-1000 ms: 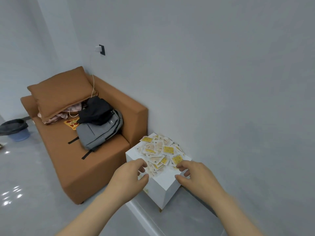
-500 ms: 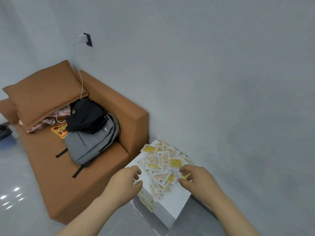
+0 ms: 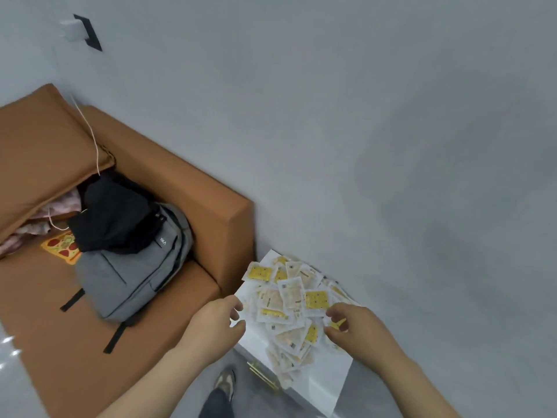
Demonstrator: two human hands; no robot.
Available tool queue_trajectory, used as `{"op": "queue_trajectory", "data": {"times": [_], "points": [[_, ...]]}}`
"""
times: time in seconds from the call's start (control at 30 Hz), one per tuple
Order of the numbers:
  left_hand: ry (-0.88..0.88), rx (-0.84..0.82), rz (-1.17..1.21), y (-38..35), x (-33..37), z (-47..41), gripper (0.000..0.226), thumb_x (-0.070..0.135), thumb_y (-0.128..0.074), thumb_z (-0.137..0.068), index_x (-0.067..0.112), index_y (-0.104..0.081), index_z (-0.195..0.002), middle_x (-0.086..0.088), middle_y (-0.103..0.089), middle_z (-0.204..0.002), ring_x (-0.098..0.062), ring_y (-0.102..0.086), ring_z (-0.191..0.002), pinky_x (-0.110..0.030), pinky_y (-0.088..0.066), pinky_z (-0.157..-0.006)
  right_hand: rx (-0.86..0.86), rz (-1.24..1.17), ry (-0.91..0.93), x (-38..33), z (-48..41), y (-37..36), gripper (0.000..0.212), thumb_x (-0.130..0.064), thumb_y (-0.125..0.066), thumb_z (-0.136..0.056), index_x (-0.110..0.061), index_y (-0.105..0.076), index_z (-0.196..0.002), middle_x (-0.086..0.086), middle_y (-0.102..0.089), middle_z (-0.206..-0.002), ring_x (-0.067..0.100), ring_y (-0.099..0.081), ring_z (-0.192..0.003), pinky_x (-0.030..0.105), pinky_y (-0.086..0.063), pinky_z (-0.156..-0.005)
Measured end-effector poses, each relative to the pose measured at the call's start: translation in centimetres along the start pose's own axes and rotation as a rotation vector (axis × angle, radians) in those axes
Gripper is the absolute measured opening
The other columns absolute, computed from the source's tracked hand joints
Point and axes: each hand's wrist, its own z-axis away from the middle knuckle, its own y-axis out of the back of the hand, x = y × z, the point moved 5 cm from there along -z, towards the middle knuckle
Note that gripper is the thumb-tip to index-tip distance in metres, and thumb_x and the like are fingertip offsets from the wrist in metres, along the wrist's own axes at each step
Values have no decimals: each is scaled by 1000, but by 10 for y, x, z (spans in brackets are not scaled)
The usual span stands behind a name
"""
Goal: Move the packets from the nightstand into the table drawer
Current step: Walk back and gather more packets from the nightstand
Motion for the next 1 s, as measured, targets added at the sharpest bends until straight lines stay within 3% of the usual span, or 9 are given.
{"op": "queue_trajectory", "data": {"times": [0.23, 0.47, 0.53, 0.7, 0.8, 1.0], "points": [[-65, -174, -35, 8, -40, -88, 27, 31, -55, -86, 25, -57, -112, 11, -61, -98, -5, -55, -84, -12, -35, -61, -6, -76, -209, -14, -47, -30, 30, -39, -60, -85, -32, -60, -114, -15, -61, -102, 1, -59, -89, 22, -49, -80], [-44, -323, -47, -6, -73, -153, 23, 26, -56, -86, 20, -58, -108, 8, -62, -95, -10, -57, -85, -18, -42, -68, -7, -157, -350, -19, -77, -65, 29, -37, -60, -86, -31, -59, -114, -14, -60, -104, 2, -58, -92, 19, -45, -76], [-29, -356, -45, -15, -81, -165, 23, 26, -57, -87, 19, -58, -109, 7, -62, -96, -11, -58, -86, -20, -46, -72, -28, -171, -370, -17, -88, -73, 30, -37, -60, -86, -30, -59, -115, -12, -61, -106, 4, -58, -94, 22, -48, -81], [-12, -371, -45, -40, -94, -190, 25, 26, -57, -88, 18, -57, -112, 6, -62, -102, -9, -56, -83, -13, -38, -65, -67, -168, -379, -3, -127, -89, 32, -35, -59, -88, -28, -58, -119, -12, -60, -109, 6, -57, -99, 22, -46, -83], [-17, -372, -83, -57, -99, -208, 31, 30, -58, -89, 17, -55, -117, 3, -61, -112, -10, -53, -83, -19, -45, -74, -71, -163, -362, 8, -154, -99, 33, -34, -58, -89, -27, -58, -120, -11, -61, -111, 7, -57, -100, 20, -44, -80], [-31, -368, -169, -93, -106, -240, 46, 35, -62, -87, 13, -51, -125, -3, -56, -121, -17, -59, -103, -27, -50, -83, -87, -156, -355, 33, -194, -127, 33, -34, -57, -89, -26, -59, -121, -10, -62, -112, 9, -58, -100, 24, -48, -83]]}}
